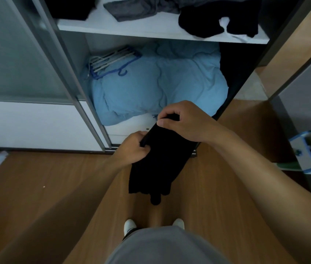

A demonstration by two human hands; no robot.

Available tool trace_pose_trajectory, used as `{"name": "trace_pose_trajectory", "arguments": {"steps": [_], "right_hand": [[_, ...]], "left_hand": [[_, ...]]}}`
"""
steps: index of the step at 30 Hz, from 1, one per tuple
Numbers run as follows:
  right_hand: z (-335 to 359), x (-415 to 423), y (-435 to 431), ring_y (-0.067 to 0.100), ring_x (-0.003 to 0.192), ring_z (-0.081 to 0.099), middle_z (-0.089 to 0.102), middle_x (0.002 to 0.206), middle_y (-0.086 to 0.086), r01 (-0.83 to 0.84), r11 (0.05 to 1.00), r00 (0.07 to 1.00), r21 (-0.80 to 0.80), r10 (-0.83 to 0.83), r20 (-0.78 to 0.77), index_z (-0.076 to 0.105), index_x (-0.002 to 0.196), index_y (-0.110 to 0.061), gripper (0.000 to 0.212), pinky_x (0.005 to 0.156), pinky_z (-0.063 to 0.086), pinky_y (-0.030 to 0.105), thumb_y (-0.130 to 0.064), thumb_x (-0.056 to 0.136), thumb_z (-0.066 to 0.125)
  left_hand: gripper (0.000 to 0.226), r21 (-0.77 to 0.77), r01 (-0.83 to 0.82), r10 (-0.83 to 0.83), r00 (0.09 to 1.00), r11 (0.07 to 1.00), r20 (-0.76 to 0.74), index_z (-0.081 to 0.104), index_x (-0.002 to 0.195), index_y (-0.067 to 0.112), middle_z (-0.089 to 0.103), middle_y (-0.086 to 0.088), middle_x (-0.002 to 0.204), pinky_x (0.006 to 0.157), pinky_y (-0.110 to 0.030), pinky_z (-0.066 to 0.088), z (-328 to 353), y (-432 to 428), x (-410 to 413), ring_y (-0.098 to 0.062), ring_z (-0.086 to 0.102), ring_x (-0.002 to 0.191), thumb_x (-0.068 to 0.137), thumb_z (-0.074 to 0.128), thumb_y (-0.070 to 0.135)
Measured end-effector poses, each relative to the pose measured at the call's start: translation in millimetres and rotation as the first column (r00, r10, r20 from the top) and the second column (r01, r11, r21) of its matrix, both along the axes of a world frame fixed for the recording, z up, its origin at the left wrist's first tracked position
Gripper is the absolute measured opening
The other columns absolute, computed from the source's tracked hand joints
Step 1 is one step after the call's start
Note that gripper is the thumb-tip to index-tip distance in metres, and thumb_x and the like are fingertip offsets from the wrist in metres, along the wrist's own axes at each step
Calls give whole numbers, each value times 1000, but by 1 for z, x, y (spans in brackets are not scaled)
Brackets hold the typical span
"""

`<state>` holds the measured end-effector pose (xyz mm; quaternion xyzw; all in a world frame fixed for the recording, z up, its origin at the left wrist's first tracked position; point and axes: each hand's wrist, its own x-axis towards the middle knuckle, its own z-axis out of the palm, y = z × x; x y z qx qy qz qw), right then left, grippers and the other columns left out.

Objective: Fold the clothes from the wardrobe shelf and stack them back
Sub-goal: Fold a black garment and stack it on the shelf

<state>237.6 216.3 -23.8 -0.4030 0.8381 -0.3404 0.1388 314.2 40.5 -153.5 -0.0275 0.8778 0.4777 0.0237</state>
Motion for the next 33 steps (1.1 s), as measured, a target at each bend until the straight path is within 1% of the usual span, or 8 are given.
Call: {"name": "trace_pose_trajectory", "arguments": {"steps": [3, 8, 12, 16, 23, 28, 31, 33], "right_hand": [[-6, 4, -3, 6, 88, 64, 75, 94, -2, -18, 1000, 999, 10, 18, 28, 76, 97, -9, 14, 83, 46, 23, -18, 94, 66], [-22, 9, -4, 1, 89, 61, 71, 92, -13, -101, 989, 991, 108, 90, 101, 76, 95, -16, 12, 82, 44, 18, -25, 93, 67], [-32, 10, 0, 2, 88, 63, 73, 93, -12, -178, 945, 978, 275, 140, 153, 77, 95, -17, 17, 81, 46, 20, -30, 93, 67], [-36, 6, 4, 0, 75, 61, 70, 82, -14, -170, 907, 981, 386, 120, 151, 76, 90, -17, 18, 68, 44, 15, -32, 93, 66], [-34, -1, 2, 18, 91, 65, 72, 95, 3, 89, 967, 996, 237, -92, 4, 74, 95, -9, 20, 83, 49, 34, -26, 94, 63], [-43, 1, -1, 16, 93, 63, 70, 96, -2, 267, 955, 963, 132, -269, -6, 71, 93, -16, 15, 85, 50, 35, -29, 94, 63], [-47, 2, -2, 16, 94, 63, 70, 97, -3, 303, 946, 952, 113, -305, -2, 71, 94, -15, 16, 90, 51, 40, -28, 94, 62], [-49, 1, 2, 16, 94, 64, 71, 97, -2, 312, 942, 950, 124, -313, -8, 71, 94, -15, 16, 91, 50, 42, -28, 94, 62]], "left_hand": [[4, -148, -20, 46, 983, 989, 175, 54, 73, 9, 64, -11, 76, 66, -38, 49, -35, -23, 8, -22, 65, 74, 77, 53, 8], [13, -267, -86, 146, 966, 960, 214, 65, 96, -1, 65, -21, 101, 85, -40, 49, -66, -47, 18, -37, 62, 96, 84, 66, 2], [14, -234, -215, 209, 977, 948, -49, 72, 85, -4, 58, -21, 90, 77, -31, 40, -63, -57, 23, -41, 60, 90, 77, 67, -16], [15, -113, -280, 260, 952, 953, -164, 73, 89, -2, 53, -13, 93, 76, -13, 36, -57, -54, 24, -26, 53, 93, 79, 69, -13], [25, 44, -94, 91, 995, 995, 49, 62, 83, 10, 52, -10, 93, 81, -28, 39, -50, -51, 39, -20, 54, 88, 78, 72, -13], [27, 104, 88, -108, 973, 991, 202, 65, 81, 26, 57, 7, 90, 78, -14, 41, -50, -49, 43, 3, 57, 81, 84, 75, 1], [13, 102, 104, -129, 951, 989, 280, 72, 93, 21, 65, 15, 95, 73, -2, 41, -56, -47, 46, 14, 59, 88, 83, 80, 20], [26, 95, 93, -117, 949, 991, 292, 74, 99, 13, 68, 23, 92, 69, 2, 40, -63, -48, 47, 18, 58, 87, 80, 83, 29]]}}
